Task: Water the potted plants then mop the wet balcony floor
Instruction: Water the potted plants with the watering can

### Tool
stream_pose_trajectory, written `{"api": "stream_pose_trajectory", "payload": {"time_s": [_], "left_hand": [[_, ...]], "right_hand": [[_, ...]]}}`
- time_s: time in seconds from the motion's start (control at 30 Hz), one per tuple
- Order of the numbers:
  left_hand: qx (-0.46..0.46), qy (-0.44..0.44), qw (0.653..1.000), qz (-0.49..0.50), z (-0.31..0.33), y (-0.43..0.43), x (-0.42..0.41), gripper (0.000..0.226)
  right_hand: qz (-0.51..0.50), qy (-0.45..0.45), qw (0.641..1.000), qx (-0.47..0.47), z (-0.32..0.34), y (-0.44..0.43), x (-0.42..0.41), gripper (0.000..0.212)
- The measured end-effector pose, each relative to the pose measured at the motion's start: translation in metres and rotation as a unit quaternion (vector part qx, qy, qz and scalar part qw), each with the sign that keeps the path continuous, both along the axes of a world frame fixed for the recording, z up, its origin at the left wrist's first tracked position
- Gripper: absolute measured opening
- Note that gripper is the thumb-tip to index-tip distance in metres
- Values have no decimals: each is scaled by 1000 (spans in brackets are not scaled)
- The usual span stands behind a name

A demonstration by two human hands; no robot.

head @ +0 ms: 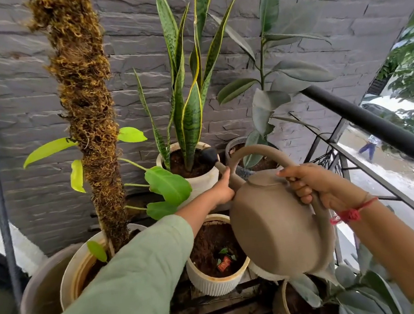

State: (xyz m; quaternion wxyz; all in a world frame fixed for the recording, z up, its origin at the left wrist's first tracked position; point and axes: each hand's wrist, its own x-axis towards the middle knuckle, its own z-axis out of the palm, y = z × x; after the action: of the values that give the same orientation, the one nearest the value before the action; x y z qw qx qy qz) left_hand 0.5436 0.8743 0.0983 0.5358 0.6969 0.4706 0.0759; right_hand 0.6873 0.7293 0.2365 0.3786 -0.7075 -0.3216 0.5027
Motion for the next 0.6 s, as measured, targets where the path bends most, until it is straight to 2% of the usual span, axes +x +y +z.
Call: {"api": "stream_pose_trajectory", "payload": {"time_s": [0.27, 0.6], "left_hand": [[43, 89, 995, 7, 30, 35, 13, 84], [40, 95, 993, 62, 28, 62, 12, 79]], "right_hand": [[3, -9, 1000, 5, 10, 41, 9, 41], [18, 16, 999, -22, 1, 82, 19, 41]]}}
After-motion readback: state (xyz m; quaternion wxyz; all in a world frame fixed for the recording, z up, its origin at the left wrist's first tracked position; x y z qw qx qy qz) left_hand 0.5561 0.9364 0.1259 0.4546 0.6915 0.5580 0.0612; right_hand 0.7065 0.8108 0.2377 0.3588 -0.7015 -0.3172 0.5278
